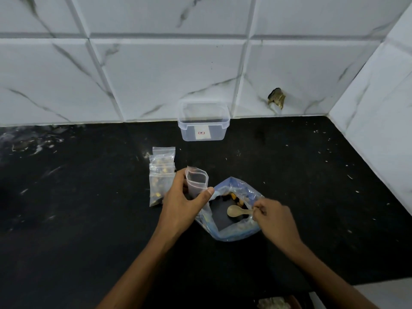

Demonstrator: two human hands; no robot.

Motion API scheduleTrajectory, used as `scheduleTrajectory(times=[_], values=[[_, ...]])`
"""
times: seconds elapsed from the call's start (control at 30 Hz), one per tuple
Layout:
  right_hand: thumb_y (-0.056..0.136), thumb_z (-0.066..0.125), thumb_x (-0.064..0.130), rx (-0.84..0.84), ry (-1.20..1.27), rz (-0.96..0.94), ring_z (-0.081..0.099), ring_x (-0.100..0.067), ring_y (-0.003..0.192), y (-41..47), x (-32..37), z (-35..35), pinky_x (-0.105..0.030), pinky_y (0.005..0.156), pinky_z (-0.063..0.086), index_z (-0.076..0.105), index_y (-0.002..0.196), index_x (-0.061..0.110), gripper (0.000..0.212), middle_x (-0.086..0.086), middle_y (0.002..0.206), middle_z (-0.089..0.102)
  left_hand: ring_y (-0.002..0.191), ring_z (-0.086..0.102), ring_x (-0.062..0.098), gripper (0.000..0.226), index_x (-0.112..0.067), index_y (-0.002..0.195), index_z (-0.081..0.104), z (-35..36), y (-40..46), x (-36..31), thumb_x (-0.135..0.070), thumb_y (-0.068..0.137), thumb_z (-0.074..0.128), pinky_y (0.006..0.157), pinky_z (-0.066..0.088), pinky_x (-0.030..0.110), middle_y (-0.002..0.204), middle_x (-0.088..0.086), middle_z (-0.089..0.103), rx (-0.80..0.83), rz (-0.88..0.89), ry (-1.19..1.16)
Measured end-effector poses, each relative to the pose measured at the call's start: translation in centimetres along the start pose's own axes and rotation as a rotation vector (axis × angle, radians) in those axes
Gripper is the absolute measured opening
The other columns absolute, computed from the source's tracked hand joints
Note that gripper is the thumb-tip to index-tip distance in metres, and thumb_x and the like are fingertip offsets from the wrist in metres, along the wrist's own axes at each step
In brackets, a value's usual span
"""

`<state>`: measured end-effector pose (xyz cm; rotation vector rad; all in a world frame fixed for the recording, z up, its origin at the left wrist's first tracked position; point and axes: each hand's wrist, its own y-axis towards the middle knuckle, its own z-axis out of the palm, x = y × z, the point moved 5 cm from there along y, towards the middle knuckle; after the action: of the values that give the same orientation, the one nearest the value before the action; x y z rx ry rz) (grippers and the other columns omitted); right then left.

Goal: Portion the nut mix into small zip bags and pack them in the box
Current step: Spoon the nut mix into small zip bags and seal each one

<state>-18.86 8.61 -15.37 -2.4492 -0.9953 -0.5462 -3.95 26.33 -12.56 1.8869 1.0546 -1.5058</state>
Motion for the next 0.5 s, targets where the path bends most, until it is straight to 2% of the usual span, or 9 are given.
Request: scheduleTrajectory(times=[0.1, 0.23, 0.3, 0.4, 0.5], values=[[0.095, 0.052, 0.027, -0.032, -0.112, -0.021, 0.057, 0.001, 0.075, -0.4, 0.2, 0.4, -0.016, 0.066, 0.048, 0.059, 0.103, 0.029, 0.011, 0.012, 0.088, 0.058, 0.101, 0.061, -0.007, 0.048, -0.036, 0.121, 0.052, 0.2, -0.2, 0.0, -0.036, 0.08, 0.077, 0.078, 0.048, 0.015, 0.11, -0.017, 0.065, 0.007, 0.001, -0.001], [0.098, 0.044, 0.037, -0.004, -0.36, -0.072, 0.057, -0.005, 0.087, -1.5, 1.6, -0.5, -0.021, 0.076, 0.049, 0.051, 0.121, 0.028, 0.026, 0.008, 0.111, 0.056, 0.102, 0.06, -0.009, 0.049, -0.039, 0.12, 0.05, 0.4, -0.5, -0.4, -0.036, 0.079, 0.078, 0.078, 0.049, 0.014, 0.111, -0.019, 0.064, 0.026, 0.008, 0.014], [0.097, 0.042, 0.044, -0.033, -0.4, -0.075, 0.056, -0.005, 0.084, -2.0, 2.9, -1.6, -0.021, 0.074, 0.048, 0.051, 0.122, 0.028, 0.03, 0.007, 0.109, 0.054, 0.1, 0.06, -0.01, 0.049, -0.042, 0.117, 0.049, 0.5, -0.7, -0.8, -0.034, 0.078, 0.079, 0.076, 0.05, 0.011, 0.108, -0.02, 0.065, 0.025, 0.023, 0.013], [0.091, 0.048, 0.052, -0.056, -0.158, -0.163, 0.058, -0.003, 0.086, -2.5, 6.1, -3.0, -0.022, 0.078, 0.049, 0.057, 0.112, 0.032, 0.03, 0.012, 0.097, 0.056, 0.099, 0.062, -0.008, 0.051, -0.037, 0.117, 0.05, 0.9, -0.8, -1.6, -0.035, 0.076, 0.08, 0.077, 0.049, 0.009, 0.106, -0.018, 0.066, 0.002, 0.073, 0.011], [0.084, 0.06, 0.048, 0.039, 0.204, -0.223, 0.06, 0.001, 0.089, -2.3, 9.7, -3.7, -0.021, 0.08, 0.051, 0.059, 0.108, 0.034, 0.027, 0.016, 0.094, 0.062, 0.1, 0.063, -0.003, 0.052, -0.035, 0.119, 0.05, 1.2, -0.5, -2.5, -0.033, 0.076, 0.08, 0.082, 0.052, 0.019, 0.107, -0.015, 0.066, -0.001, 0.122, 0.012]])
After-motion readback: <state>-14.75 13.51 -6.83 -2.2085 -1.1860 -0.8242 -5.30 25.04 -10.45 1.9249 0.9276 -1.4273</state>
